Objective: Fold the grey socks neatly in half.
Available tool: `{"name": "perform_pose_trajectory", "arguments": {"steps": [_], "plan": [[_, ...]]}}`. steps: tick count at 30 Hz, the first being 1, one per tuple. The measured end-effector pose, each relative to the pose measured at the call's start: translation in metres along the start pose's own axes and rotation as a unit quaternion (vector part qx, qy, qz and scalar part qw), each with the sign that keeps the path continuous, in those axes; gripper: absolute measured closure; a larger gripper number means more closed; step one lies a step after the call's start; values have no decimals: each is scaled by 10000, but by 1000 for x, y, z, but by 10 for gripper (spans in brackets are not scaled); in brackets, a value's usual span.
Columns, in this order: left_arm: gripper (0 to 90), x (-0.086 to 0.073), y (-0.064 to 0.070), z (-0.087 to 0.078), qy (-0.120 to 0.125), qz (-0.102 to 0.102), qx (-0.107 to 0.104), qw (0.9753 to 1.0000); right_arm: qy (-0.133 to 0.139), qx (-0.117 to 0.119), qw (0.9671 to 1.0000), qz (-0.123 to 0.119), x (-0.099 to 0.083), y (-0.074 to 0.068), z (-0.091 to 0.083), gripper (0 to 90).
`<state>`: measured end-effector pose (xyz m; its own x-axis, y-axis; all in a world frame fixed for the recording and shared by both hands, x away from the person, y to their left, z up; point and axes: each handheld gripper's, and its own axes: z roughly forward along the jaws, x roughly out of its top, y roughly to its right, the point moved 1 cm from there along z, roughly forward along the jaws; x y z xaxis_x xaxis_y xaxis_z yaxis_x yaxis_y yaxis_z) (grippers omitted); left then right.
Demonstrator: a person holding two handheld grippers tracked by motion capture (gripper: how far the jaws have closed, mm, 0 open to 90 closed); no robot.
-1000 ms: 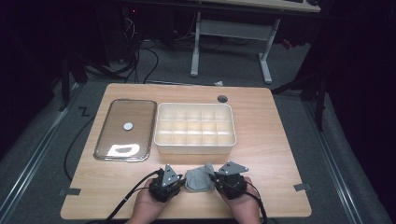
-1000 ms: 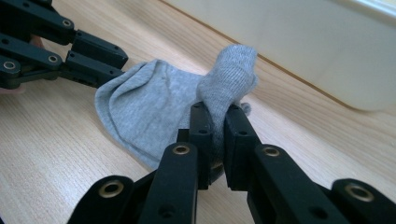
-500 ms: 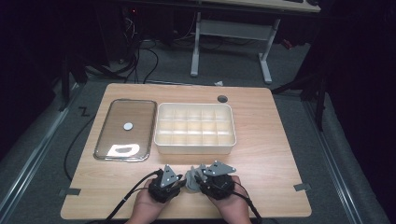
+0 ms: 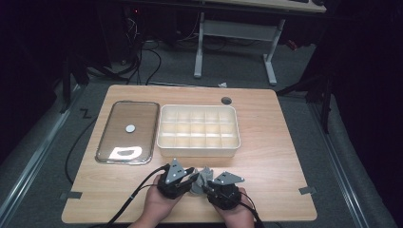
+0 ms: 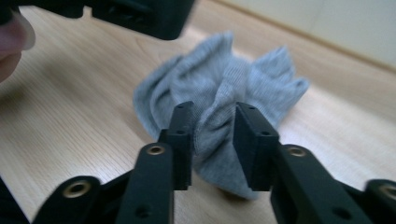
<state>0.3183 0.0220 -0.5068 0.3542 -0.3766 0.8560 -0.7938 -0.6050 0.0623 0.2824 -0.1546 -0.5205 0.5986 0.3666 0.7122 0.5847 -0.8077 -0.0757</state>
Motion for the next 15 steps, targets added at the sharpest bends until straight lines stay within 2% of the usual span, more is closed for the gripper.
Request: {"name": "perform_pose_trajectory", "arguments": {"steps": [3,6,7,10,15], "plan": [[718,-7,5,10,-361,140,73,9992,-4,6,10000,93,-5,3,3,772],[744,-19,5,4,-520,168,156,9984,38,10,9999,104,-7,5,2,793],[748,-19,5,4,-520,168,156,9984,56,19,9999,107,-7,5,3,795],[744,-33,5,-7,-575,180,228,9979,76,25,9999,138,-8,5,3,803],[756,-39,5,-5,-519,124,172,9984,114,15,9999,121,-9,5,2,818]]}}
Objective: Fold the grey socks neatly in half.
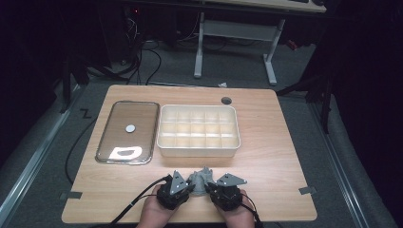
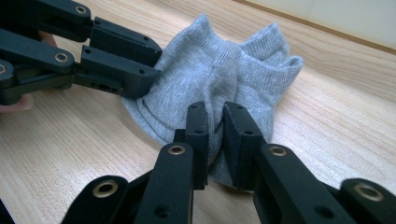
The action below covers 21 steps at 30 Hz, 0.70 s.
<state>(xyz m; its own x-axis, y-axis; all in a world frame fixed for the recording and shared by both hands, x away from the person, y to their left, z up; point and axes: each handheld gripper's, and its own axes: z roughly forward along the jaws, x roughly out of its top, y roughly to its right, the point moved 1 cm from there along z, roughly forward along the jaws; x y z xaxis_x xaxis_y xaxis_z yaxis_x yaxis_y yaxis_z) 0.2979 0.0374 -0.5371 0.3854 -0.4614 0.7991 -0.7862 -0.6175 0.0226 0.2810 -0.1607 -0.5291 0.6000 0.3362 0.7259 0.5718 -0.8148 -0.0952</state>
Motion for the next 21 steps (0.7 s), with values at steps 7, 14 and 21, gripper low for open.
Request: {"name": "perform_pose_trajectory", "arguments": {"steps": [7,14,21], "plan": [[762,-1,-1,1,-10,-42,-96,9999,197,30,9997,-145,17,-7,-5,851],[759,-1,-4,1,-18,-132,-197,9997,397,217,9987,-238,35,-19,-1,854],[697,-4,-15,-20,296,-433,-449,9976,161,299,9994,-2,15,-9,13,853]]}}
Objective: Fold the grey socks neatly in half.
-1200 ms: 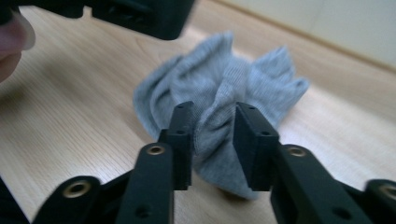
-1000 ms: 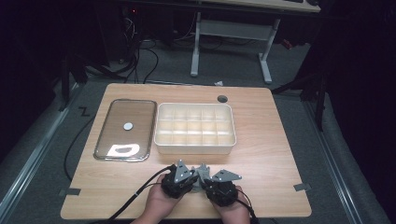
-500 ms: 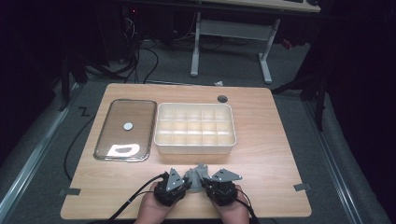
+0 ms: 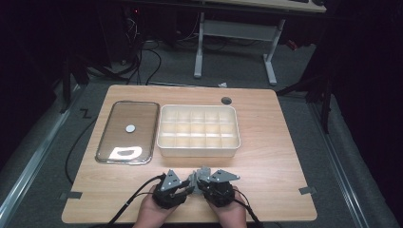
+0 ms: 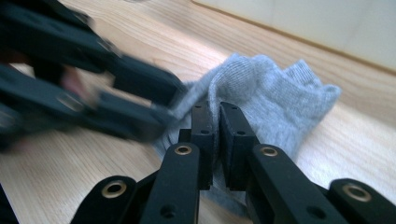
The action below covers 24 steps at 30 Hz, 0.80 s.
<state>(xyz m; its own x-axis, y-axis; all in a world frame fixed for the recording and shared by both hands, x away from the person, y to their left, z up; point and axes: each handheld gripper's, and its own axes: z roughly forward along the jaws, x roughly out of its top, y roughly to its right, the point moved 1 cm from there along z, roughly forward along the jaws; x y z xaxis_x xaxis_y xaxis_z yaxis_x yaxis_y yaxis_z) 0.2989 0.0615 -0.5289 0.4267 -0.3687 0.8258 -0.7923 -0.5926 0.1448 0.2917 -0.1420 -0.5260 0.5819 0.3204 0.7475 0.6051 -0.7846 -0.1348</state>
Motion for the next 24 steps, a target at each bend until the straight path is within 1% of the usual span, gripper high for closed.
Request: {"name": "perform_pose_trajectory", "arguments": {"steps": [1,2,3,4,5,6,9,11,13,16,17,18,19,20,21,24], "plan": [[728,-1,-3,-3,-31,-8,179,9998,7,-9,10000,15,-1,1,-1,853],[758,-3,-5,-2,-172,-34,344,9993,7,-6,10000,19,-2,2,-1,853],[776,-4,-7,1,-312,-55,422,9986,-10,-6,10000,8,-2,2,-1,853],[789,-4,-7,1,-312,-55,422,9986,-10,-6,10000,8,-2,2,-1,853],[799,-6,-5,10,-521,61,518,9973,-14,10,10000,-1,-2,3,0,852],[807,-5,-3,11,-523,146,559,9970,-16,16,10000,0,-2,3,0,851],[822,-3,2,16,-549,285,605,9963,-48,-48,9999,-112,3,0,3,848],[831,-3,2,16,-553,294,617,9961,-99,-87,9998,-158,6,-2,7,846],[830,-2,1,17,-550,247,592,9964,-144,-111,9996,-217,9,-1,9,847],[829,-2,1,17,-550,258,602,9963,-100,-73,9997,-227,12,-4,7,850],[828,-2,2,17,-554,305,605,9962,-39,-47,9992,-384,12,-10,2,850],[827,-2,2,17,-554,305,605,9962,-90,-66,9990,-426,10,-10,3,850],[827,-3,3,17,-559,322,615,9960,-206,-36,9989,-415,6,-10,7,849],[827,-3,3,17,-560,325,621,9960,-219,42,9990,-379,3,-9,10,848],[825,-3,3,17,-569,317,617,9960,-176,95,9993,-326,1,-8,11,848],[808,-3,2,16,-550,280,649,9960,-155,96,9992,-358,1,-9,11,845]]}}
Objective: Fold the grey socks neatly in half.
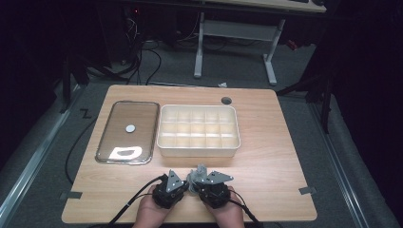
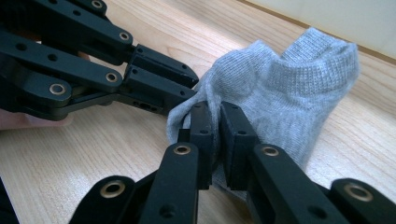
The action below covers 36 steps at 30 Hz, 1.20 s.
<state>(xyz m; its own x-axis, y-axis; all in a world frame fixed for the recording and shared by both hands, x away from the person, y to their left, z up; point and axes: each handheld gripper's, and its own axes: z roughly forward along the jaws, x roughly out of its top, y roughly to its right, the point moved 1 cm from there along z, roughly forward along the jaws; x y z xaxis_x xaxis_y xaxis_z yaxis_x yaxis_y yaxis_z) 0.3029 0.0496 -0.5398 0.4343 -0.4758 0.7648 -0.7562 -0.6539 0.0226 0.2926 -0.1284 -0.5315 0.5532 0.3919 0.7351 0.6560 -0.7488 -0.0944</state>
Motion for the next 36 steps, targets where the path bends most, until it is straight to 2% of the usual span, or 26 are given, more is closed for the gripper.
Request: {"name": "perform_pose_trajectory", "arguments": {"steps": [4,9,13,17,21,23,24,26,27,28,29,30,31,33,36], "plan": [[776,-1,-7,-4,85,-89,29,9999,1,12,10000,-28,-1,0,0,841],[796,3,-15,-14,363,-178,135,9991,56,45,10000,-38,-2,0,0,834],[814,17,-10,-20,602,-77,69,9981,101,98,9999,-35,-3,2,1,826],[813,37,1,-16,653,65,-67,9978,148,128,9998,-40,-4,2,1,819],[808,46,8,-14,649,210,-54,9977,172,140,9997,-68,-4,2,1,798],[808,45,9,-10,529,238,-39,9983,178,151,9997,-85,-5,1,1,789],[809,45,9,-10,529,238,-39,9983,178,151,9997,-85,-5,1,1,789],[814,39,4,3,273,185,5,9995,194,202,9996,-81,-5,1,1,754],[817,39,4,3,273,185,5,9995,194,202,9996,-81,-5,1,1,754],[822,34,-1,9,191,101,9,9998,209,231,9995,-92,-5,1,-1,703],[824,33,-3,11,178,68,-10,9998,235,238,9994,-119,-5,0,-4,691],[825,33,-3,11,178,68,-10,9998,340,246,9991,-82,-4,1,-10,696],[826,32,-4,13,187,36,-65,9998,560,226,9982,-23,-4,3,-19,722],[826,31,-3,14,192,71,-79,9998,950,68,9954,60,-3,10,-33,775],[826,31,-3,15,195,100,-116,9997,1017,-71,9947,133,-1,18,-38,812]]}}
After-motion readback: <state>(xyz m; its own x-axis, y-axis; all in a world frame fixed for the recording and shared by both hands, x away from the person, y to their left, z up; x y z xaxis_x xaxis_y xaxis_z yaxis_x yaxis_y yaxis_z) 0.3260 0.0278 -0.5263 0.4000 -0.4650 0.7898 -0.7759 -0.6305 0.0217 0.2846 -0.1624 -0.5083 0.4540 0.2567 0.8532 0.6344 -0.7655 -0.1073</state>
